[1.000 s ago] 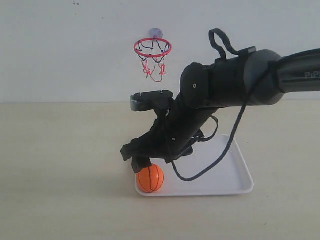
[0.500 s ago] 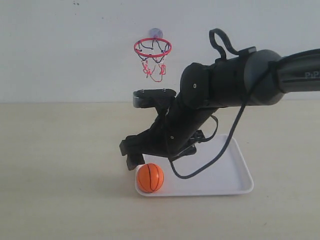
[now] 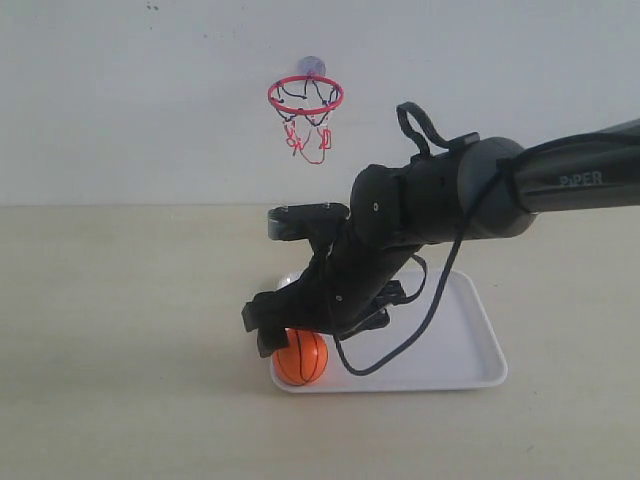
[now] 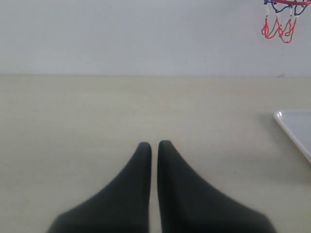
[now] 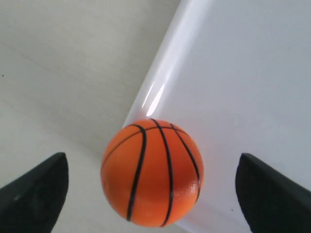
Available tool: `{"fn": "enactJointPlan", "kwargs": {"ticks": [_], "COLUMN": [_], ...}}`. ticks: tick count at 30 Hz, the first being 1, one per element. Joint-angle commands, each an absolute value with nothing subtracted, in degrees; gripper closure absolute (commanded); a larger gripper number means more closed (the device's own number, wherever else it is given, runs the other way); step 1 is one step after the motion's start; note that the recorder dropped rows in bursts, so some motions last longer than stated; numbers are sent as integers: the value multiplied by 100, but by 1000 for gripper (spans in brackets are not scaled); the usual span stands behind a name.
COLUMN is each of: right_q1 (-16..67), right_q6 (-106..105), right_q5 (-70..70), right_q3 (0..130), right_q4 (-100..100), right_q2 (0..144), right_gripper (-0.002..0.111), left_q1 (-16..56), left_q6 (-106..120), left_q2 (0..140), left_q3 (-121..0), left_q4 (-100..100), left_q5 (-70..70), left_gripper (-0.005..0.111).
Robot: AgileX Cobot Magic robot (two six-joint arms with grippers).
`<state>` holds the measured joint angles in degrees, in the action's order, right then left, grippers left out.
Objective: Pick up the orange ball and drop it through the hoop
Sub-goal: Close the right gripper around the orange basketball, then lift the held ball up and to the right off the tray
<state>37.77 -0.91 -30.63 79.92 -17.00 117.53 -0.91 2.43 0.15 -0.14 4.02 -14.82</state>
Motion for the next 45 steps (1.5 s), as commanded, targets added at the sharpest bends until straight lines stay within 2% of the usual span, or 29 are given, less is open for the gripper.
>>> {"fn": "enactJointPlan", "kwargs": {"ticks": [1, 9, 11, 13, 23, 24, 33, 45], "right_q1": [3782, 3782, 3782, 3782, 3782, 3782, 3782, 3771], "right_q6": [-90, -90, -90, -34, 0, 0, -121, -1431], "right_q5": [-3022, -3054, -3075, -3075, -3160, -3173, -3216, -3423], "right_q3": [8012, 8012, 8012, 8012, 8012, 8012, 8012, 8012], "right_q4": [-1669, -1669, -1669, -1684, -1728, -1728, -1299, -894], "right_q2": [11785, 11848, 11848, 11848, 11848, 11848, 11334, 9854], "right_gripper": [22, 22, 26, 36, 105, 109, 108, 108], "left_q1": [-109, -109, -109, -109, -109, -109, -109, -109], "left_q6": [269, 269, 269, 269, 269, 269, 269, 269], "left_q2": [0, 0, 0, 0, 0, 0, 0, 0], "left_q3": [0, 0, 0, 0, 0, 0, 0, 0], "left_q4": [455, 455, 455, 455, 455, 455, 455, 455], "left_q5": [-1459, -1459, -1459, -1459, -1459, -1459, -1459, -1459], "left_gripper": [103, 103, 103, 103, 103, 103, 103, 103]}}
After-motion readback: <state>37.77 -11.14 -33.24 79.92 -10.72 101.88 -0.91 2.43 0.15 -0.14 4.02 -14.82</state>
